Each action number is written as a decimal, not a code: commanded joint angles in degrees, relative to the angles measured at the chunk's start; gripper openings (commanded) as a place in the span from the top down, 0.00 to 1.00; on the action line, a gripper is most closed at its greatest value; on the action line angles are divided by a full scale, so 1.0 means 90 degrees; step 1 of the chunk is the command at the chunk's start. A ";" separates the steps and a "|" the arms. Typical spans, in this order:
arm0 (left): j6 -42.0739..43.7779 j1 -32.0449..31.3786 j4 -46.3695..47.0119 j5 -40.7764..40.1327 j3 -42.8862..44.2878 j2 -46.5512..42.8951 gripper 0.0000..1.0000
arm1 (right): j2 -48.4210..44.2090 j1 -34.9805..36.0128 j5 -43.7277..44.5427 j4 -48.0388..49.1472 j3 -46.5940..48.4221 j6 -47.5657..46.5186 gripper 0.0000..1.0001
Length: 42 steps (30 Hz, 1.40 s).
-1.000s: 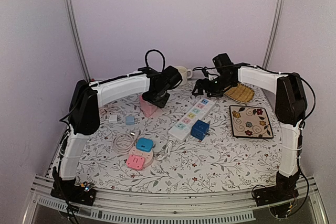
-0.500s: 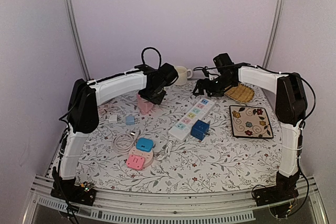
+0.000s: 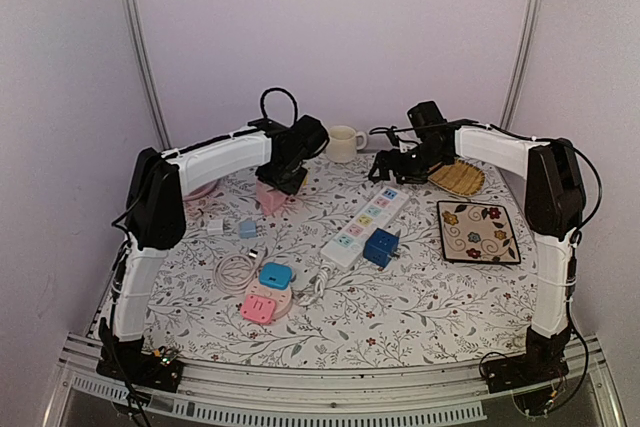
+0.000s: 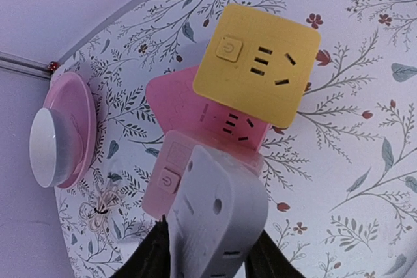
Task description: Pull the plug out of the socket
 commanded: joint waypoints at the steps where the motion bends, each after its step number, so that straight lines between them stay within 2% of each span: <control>1: 0.0101 0.0201 0.0028 -0.0007 0.0158 -0.0241 0.61 | -0.0135 -0.0050 0.0071 -0.0084 0.0078 -0.0094 0.04; 9: 0.0341 0.0352 0.0171 -0.0056 0.0167 -0.0253 0.72 | -0.0189 -0.0053 0.0105 -0.0080 0.0008 -0.0094 0.04; 19: 0.0619 0.0566 0.0311 0.0197 0.0207 -0.0172 0.68 | -0.0238 -0.0055 0.0093 -0.0075 -0.0051 -0.0070 0.04; 22: 0.0667 0.0557 0.0329 0.0393 0.0266 -0.0172 0.80 | -0.0247 -0.0058 0.0076 -0.0075 -0.0052 -0.0057 0.04; 25: 0.0675 0.0516 0.0351 0.0757 0.0332 -0.0229 0.93 | -0.0248 -0.0057 0.0050 -0.0060 -0.0042 -0.0052 0.04; 29: 0.0591 0.0419 0.0482 0.1368 0.0353 -0.0383 1.00 | -0.0239 -0.0058 -0.0033 -0.0037 -0.0023 -0.0031 0.04; 42: -0.0513 -0.0017 0.1167 0.3416 0.0331 -0.0619 1.00 | 0.0016 0.0237 -0.0573 0.0113 0.0232 0.0090 0.04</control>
